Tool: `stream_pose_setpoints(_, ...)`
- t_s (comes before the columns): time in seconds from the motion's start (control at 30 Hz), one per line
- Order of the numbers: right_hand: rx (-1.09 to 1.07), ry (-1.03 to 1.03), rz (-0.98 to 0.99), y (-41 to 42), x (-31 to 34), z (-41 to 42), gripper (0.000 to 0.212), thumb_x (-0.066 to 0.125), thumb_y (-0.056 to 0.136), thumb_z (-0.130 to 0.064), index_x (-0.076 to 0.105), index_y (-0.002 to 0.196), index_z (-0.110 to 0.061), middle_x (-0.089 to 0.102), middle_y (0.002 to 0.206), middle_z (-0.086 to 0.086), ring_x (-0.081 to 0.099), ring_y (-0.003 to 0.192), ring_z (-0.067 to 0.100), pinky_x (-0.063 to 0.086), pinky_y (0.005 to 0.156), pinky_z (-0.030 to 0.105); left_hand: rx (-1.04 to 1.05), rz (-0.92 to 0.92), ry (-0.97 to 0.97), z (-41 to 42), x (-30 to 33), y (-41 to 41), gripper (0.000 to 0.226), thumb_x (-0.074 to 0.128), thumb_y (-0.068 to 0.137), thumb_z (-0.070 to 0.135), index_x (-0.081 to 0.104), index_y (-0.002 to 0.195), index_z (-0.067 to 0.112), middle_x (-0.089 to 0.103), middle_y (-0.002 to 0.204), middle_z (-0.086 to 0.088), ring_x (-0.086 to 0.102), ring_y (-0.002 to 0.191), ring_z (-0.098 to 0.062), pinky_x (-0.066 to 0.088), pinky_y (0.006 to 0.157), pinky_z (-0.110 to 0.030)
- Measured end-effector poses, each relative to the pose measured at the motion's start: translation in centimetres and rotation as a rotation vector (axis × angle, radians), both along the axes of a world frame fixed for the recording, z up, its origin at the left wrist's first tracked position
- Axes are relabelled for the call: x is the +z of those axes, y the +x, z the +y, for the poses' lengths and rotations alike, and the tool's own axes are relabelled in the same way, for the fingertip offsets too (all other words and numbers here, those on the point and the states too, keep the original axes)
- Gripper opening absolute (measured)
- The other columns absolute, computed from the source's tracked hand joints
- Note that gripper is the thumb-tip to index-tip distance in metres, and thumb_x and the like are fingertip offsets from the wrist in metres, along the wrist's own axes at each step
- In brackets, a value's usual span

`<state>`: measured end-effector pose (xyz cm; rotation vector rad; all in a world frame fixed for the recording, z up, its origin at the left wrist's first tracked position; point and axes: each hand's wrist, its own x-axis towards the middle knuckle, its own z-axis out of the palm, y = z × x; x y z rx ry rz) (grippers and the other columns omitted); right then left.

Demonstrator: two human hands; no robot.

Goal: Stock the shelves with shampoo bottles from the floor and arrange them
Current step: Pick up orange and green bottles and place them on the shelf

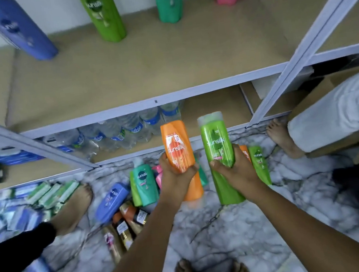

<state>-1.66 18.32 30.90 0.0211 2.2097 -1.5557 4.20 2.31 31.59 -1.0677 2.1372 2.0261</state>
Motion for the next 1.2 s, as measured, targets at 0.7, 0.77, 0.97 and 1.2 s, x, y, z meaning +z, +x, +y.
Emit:
stream_pose_setpoints(0.7,0.086,-0.073,0.097,7.3,32.7,4.1,0.040,0.074,0.081,-0.029,0.052,0.115,-0.027,0.067,0.093,-0.012,0.064,0.080,-0.003,0.048,0.064,0.016,0.086,0.080,-0.016,3.2,33.3,9.0,0.065,0.073,0.080,0.011,0.028,0.124,0.028,0.057,0.106,0.009,0.060,0.093,-0.009,0.049,0.074,-0.028)
stream_pose_setpoints(0.77,0.100,-0.094,0.103,7.8,34.5,4.4,0.039,0.074,0.080,-0.032,0.053,0.112,-0.031,0.068,0.094,-0.011,0.066,0.085,0.005,0.052,0.072,0.027,0.102,0.104,-0.039,3.3,35.1,9.8,0.064,0.075,0.077,0.013,0.030,0.119,0.029,0.056,0.105,0.010,0.059,0.093,-0.008,0.048,0.073,-0.027)
stream_pose_setpoints(0.97,0.144,-0.164,0.198,8.3,40.1,3.4,0.028,0.073,0.082,-0.026,0.052,0.101,-0.032,0.064,0.094,-0.012,0.062,0.084,0.000,0.046,0.067,0.017,0.129,0.195,-0.067,2.6,40.0,10.9,0.064,0.077,0.071,0.018,0.034,0.115,0.033,0.055,0.109,0.009,0.060,0.100,-0.017,0.052,0.084,-0.039)
stream_pose_setpoints(1.2,0.168,-0.208,0.304,6.0,44.8,-0.8,0.045,0.074,0.080,-0.024,0.047,0.116,-0.025,0.063,0.094,-0.015,0.061,0.078,-0.009,0.045,0.064,0.008,0.139,0.304,-0.121,-0.7,44.7,9.4,0.069,0.074,0.081,0.018,0.024,0.126,0.031,0.052,0.108,0.016,0.055,0.095,-0.001,0.045,0.069,-0.019)
